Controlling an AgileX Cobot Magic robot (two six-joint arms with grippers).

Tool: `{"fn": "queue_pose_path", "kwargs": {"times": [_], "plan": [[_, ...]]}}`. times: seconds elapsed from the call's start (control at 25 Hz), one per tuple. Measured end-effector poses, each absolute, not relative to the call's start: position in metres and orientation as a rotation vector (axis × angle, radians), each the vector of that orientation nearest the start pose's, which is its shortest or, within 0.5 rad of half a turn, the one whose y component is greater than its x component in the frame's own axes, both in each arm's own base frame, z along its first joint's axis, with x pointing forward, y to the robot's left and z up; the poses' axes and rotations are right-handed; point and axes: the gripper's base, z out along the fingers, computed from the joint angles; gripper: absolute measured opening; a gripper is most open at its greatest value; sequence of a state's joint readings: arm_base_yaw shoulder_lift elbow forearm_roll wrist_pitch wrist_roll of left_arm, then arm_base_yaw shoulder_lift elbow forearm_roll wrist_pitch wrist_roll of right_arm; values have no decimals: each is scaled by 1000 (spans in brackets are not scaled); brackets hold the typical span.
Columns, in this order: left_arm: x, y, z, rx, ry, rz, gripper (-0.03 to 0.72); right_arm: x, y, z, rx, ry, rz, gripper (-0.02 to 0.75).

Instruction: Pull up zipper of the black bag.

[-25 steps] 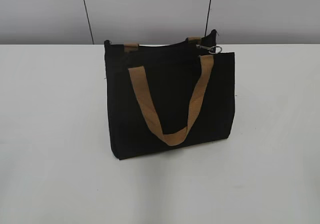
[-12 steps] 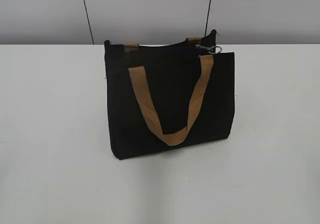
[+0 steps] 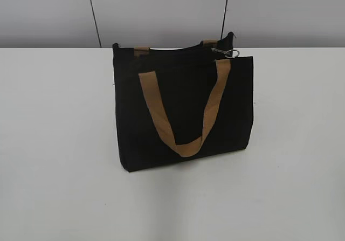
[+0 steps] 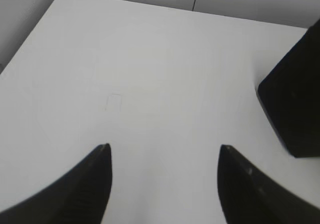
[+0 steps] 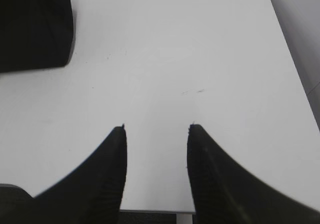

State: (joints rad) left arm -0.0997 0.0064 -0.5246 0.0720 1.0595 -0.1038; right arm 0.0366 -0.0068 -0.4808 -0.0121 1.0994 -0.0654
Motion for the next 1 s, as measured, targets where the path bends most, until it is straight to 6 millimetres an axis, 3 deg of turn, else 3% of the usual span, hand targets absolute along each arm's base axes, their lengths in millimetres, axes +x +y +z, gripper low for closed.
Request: {"fn": "queue_pose_path", "kwargs": {"times": [1.0], "plan": [[-9,6,284,-63,2008,-9,498,-5,-1,269,-97,2094,-37,319]]}}
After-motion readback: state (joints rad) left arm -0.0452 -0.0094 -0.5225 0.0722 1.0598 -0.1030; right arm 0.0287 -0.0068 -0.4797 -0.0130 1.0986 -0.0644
